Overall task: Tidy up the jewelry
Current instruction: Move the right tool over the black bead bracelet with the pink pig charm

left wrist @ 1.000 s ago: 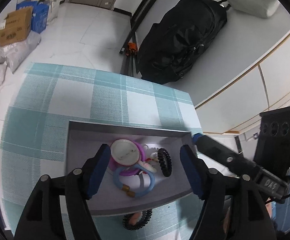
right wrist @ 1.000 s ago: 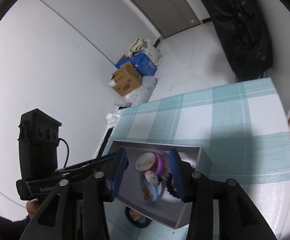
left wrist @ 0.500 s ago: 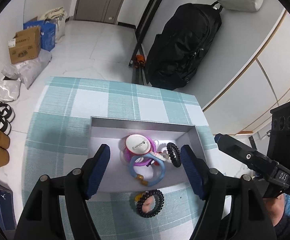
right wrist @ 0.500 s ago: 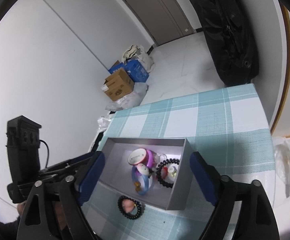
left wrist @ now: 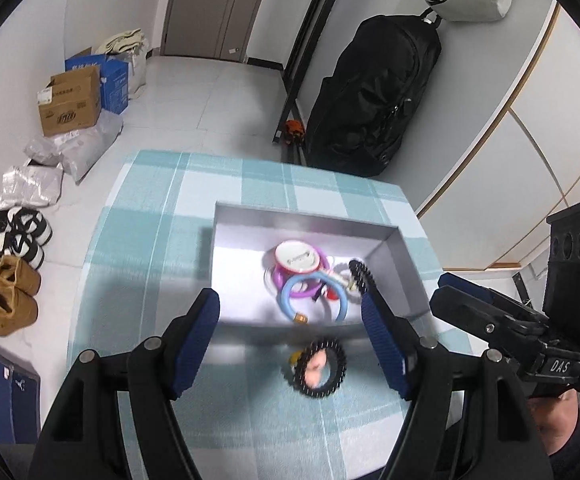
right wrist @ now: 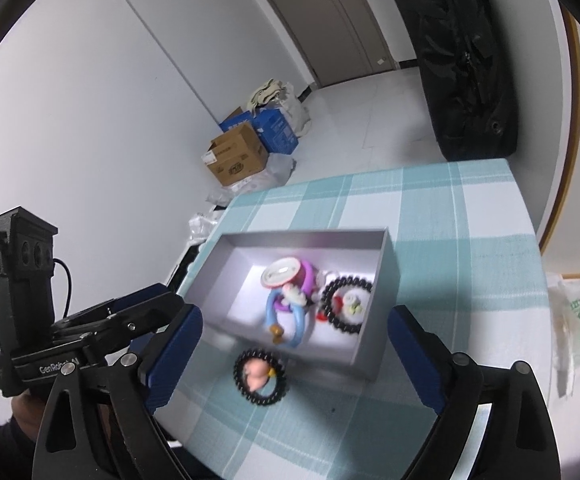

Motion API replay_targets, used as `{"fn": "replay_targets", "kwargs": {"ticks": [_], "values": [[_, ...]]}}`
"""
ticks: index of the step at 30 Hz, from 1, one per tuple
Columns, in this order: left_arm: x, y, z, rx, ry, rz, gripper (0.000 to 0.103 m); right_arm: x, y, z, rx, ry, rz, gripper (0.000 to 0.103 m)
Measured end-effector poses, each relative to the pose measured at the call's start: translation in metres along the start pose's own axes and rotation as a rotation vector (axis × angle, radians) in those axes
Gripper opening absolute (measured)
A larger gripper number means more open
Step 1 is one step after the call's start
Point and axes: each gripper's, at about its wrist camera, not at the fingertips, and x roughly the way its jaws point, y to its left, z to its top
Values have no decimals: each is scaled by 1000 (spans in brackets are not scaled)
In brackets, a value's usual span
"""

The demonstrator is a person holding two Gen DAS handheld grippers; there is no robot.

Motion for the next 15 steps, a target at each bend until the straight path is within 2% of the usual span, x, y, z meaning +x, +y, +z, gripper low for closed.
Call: {"fn": "replay_targets", "kwargs": {"ticks": [10,15], "values": [[-9,25,-16,-122,32,10,69,1,26,-31,-85,63,54,94],[-11,34,-17,-141,35,31,69,22,37,-42,-139,134,24,94]]}}
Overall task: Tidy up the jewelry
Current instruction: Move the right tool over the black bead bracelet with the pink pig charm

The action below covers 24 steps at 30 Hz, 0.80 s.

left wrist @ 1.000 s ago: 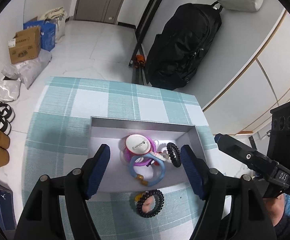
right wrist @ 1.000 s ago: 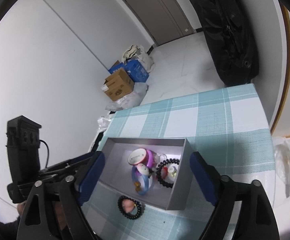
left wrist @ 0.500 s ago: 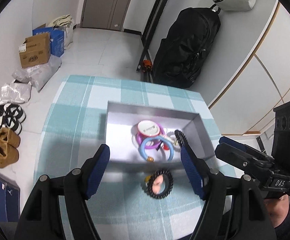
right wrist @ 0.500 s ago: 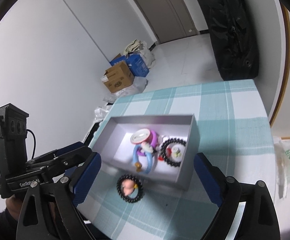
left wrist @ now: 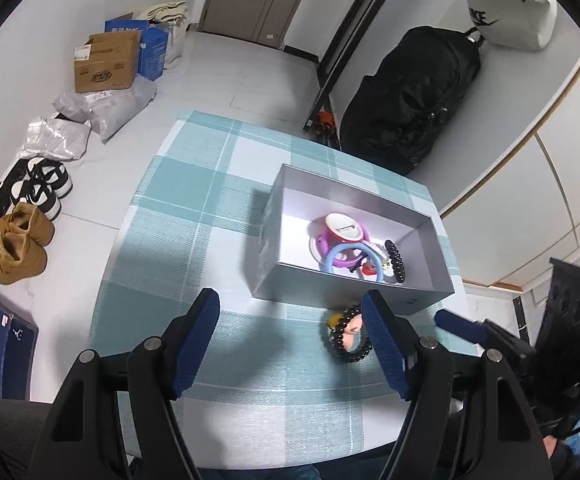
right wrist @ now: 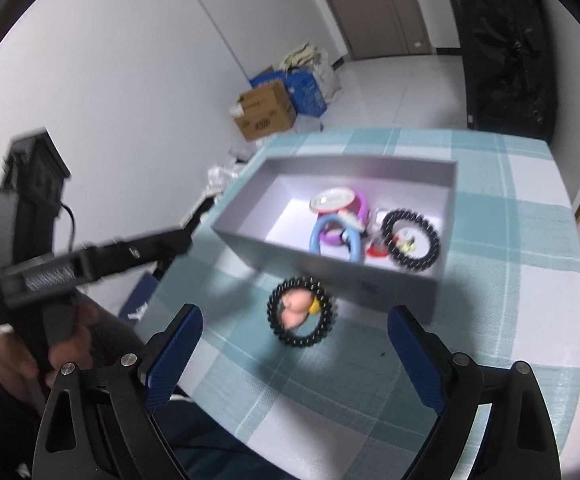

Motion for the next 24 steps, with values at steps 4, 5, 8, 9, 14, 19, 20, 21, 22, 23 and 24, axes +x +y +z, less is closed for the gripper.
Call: {"fn": "replay_targets", "kwargs": {"ticks": [4,5,8,9,14,19,20,21,22,23,24], "values": [[1,10,0,-23,15,9,69,21,8,-3,-44,59,-51,94],[0,11,0,-29,18,8,69,27,8,-4,-43,75,-72,94],[1,16,1,-39,25,10,69,40,5,-4,-15,99,-93,86],[0,17,1,-39,25,13,69,43,4,-3,-13,103,-101,84],[-2,22,1,-46,25,3,69,53,15,-1,-58,108,-147,84],[-4,25,1,-63,24,-12,69,61,26,-5,-118,126,-195,77],[-5,25,1,-64,24,-13,69,62,28,-6,-123,130,-199,75],[-5,25,1,-63,24,-15,69,63,30,-6,-130,129,-209,73],[-5,24,1,-58,24,-17,69,63,32,-6,-137,126,-218,71],[-5,23,1,-53,23,-20,69,63,33,-6,-140,126,-225,69],[-6,22,1,-45,19,-23,69,63,35,-6,-143,125,-230,59]]}}
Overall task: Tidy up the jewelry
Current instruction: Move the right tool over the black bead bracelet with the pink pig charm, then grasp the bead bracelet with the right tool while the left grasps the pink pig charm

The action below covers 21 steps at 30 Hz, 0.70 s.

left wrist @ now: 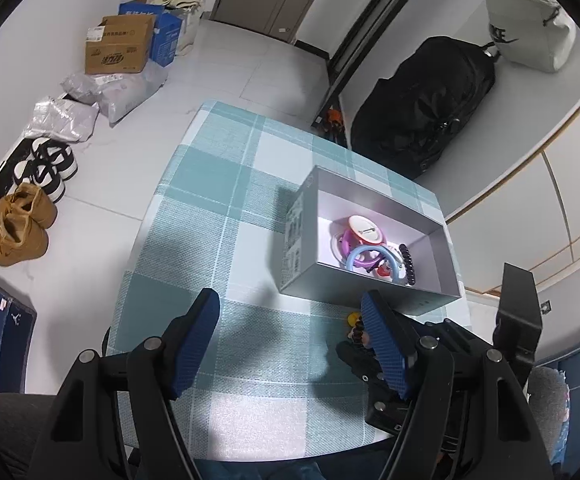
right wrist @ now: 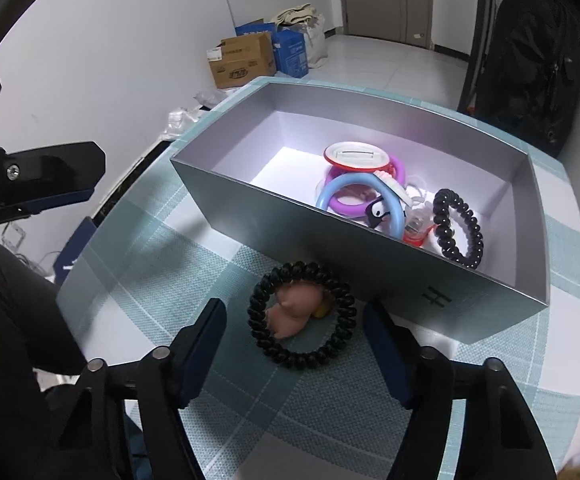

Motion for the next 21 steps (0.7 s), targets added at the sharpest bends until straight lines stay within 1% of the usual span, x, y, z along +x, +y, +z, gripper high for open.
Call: {"fn": "replay_targets", "kwargs": {"ticks": [1,2,5,7,13,19,21], "values": [[-1,-1,0,11,-5,3,69,-1,0,0,-3,0,-4,48],[-1,-3,0,25,-10,10,69,1,1,3,-5,2,-11,48],[0,-4,-1,40,-11,19,69,0,-3,3,27,4,24,47],[2,-2,-1,36,-1,19,69,-3,-7,2,37,3,33,45],[6,-3,-3,40,12,31,69,-22,-15,-2,49,-35,76,44],[20,-18,-10,88,57,38,69,-33,-23,-6,69,-40,103,44],[25,-23,-11,109,66,47,69,-41,-28,-7,79,-55,93,44]]}}
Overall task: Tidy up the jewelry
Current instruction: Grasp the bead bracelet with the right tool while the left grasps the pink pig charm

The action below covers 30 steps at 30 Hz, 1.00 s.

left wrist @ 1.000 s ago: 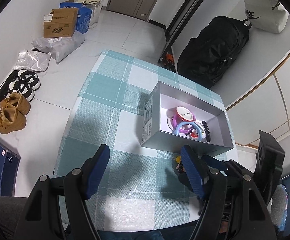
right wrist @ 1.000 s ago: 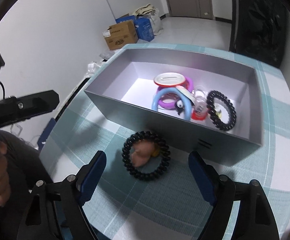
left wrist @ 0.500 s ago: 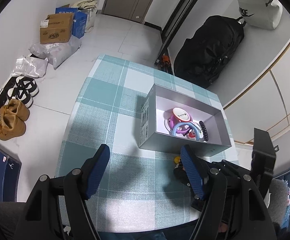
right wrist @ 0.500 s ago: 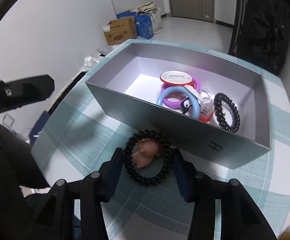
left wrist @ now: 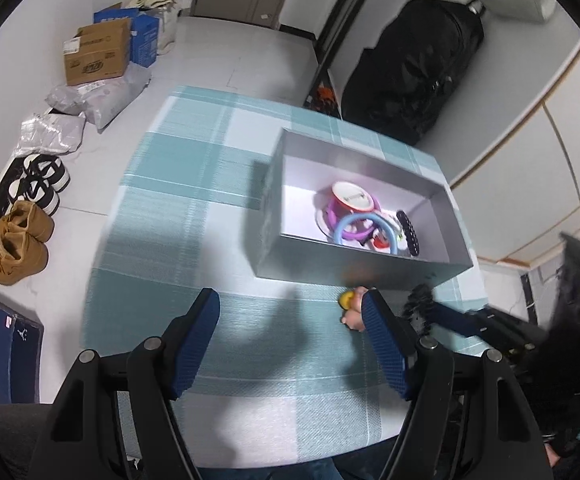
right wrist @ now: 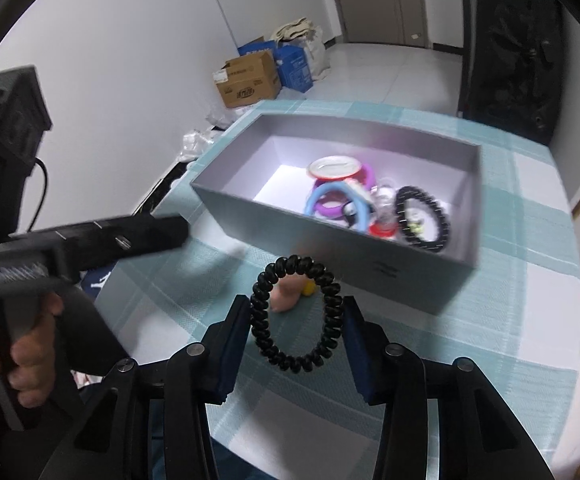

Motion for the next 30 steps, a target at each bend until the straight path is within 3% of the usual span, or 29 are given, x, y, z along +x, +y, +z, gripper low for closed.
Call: {"fn": "replay_targets", "kwargs": {"ticks": [7,15,25,26,27,30], "values": [[17,-22,-5,66,46,-42,69,-43,-31,0,105,-98,9,44],[33,-38,-11,118,85,-34,69,-71,-57,-4,170,-163,18,41],[40,-56,-15,156,48,65,69,-83,-65,-9,191,-191,33,41],[42,-57,-15,161,48,68,62,-84,-65,-10,191,-193,33,41],[43,-58,-16,169,55,68,48,-85,-66,-10,191,-195,32,41],[48,-58,-18,179,83,82,30,-86,-67,-10,196,-197,34,41]]}}
